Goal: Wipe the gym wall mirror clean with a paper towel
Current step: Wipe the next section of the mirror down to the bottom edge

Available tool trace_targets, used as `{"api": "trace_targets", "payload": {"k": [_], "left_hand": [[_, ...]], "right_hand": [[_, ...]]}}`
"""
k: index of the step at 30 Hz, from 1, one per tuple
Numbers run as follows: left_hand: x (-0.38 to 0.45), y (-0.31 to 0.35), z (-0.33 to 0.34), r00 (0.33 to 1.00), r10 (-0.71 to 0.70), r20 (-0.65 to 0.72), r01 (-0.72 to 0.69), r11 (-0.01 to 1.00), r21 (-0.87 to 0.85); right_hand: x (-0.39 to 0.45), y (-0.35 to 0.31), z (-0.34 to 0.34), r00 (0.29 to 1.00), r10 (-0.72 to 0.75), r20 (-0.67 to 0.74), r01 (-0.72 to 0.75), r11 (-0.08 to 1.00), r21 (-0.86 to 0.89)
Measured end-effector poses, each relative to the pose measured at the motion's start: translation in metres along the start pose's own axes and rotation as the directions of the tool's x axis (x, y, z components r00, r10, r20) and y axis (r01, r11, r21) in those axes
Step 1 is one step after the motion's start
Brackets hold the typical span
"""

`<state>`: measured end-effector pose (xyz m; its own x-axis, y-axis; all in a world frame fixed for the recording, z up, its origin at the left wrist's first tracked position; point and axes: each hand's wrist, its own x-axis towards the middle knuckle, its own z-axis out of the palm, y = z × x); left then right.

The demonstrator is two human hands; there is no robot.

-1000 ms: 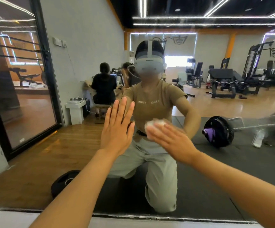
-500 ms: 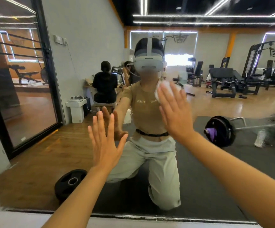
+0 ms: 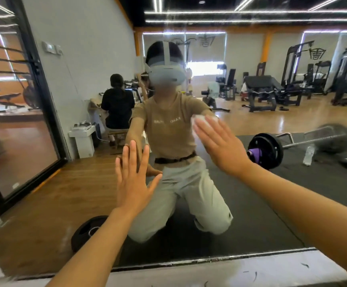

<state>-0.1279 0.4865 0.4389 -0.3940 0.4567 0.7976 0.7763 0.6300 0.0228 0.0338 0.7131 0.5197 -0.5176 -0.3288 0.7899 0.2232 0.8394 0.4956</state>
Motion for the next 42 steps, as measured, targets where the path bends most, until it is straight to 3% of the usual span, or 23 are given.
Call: {"api": "trace_targets", "payload": {"k": [2, 4, 7, 10, 13, 17, 22, 27, 31, 34, 36, 39, 42], "left_hand": [[-0.001, 0.002, 0.001, 1.000, 0.002, -0.008, -0.002, 1.000, -0.014], [-0.002, 0.002, 0.002, 1.000, 0.008, -0.005, -0.009, 0.999, -0.034], [-0.004, -0.006, -0.003, 0.998, 0.063, -0.005, -0.063, 0.998, -0.024], [-0.007, -0.019, -0.006, 0.993, 0.120, 0.007, -0.119, 0.992, -0.034], [-0.005, -0.027, -0.005, 0.987, 0.159, 0.002, -0.159, 0.987, -0.004], [-0.008, -0.031, 0.000, 0.983, 0.181, -0.021, -0.180, 0.984, 0.007], [-0.011, -0.040, 0.001, 0.975, 0.220, -0.024, -0.219, 0.976, 0.010], [-0.013, -0.046, -0.001, 0.976, 0.216, -0.036, -0.215, 0.976, 0.030], [-0.015, -0.048, -0.006, 0.975, 0.221, -0.020, -0.220, 0.975, 0.026], [-0.017, -0.055, -0.011, 0.982, 0.185, -0.030, -0.185, 0.983, 0.008], [-0.018, -0.061, -0.014, 0.994, 0.087, -0.062, -0.089, 0.995, -0.038], [-0.020, -0.074, -0.017, 0.998, 0.005, -0.067, -0.010, 0.997, -0.076], [-0.023, -0.081, -0.015, 0.998, 0.057, -0.038, -0.059, 0.997, -0.043]], "right_hand": [[0.056, 0.009, -0.012, 0.951, 0.281, -0.129, -0.269, 0.958, 0.102], [0.096, 0.009, -0.017, 0.861, 0.471, -0.193, -0.429, 0.875, 0.225], [0.097, -0.013, -0.006, 0.819, 0.521, -0.241, -0.470, 0.849, 0.240], [0.043, -0.052, 0.018, 0.907, 0.382, -0.178, -0.343, 0.914, 0.214], [-0.032, -0.086, 0.044, 0.994, 0.109, -0.017, -0.105, 0.984, 0.147], [-0.101, -0.109, 0.058, 0.966, -0.184, 0.184, 0.180, 0.983, 0.038], [-0.080, -0.083, 0.049, 0.915, -0.341, 0.214, 0.347, 0.938, 0.010], [0.038, -0.038, 0.011, 0.999, -0.021, -0.032, 0.022, 0.999, 0.034], [0.117, -0.015, -0.010, 0.938, 0.279, -0.207, -0.259, 0.958, 0.122], [0.112, -0.043, 0.004, 0.903, 0.348, -0.251, -0.317, 0.935, 0.157], [0.082, -0.074, 0.025, 0.941, 0.254, -0.223, -0.226, 0.963, 0.145], [0.012, -0.124, 0.059, 0.995, -0.085, -0.042, 0.087, 0.995, 0.039], [-0.047, -0.156, 0.082, 0.888, -0.404, 0.219, 0.429, 0.900, -0.080]]}}
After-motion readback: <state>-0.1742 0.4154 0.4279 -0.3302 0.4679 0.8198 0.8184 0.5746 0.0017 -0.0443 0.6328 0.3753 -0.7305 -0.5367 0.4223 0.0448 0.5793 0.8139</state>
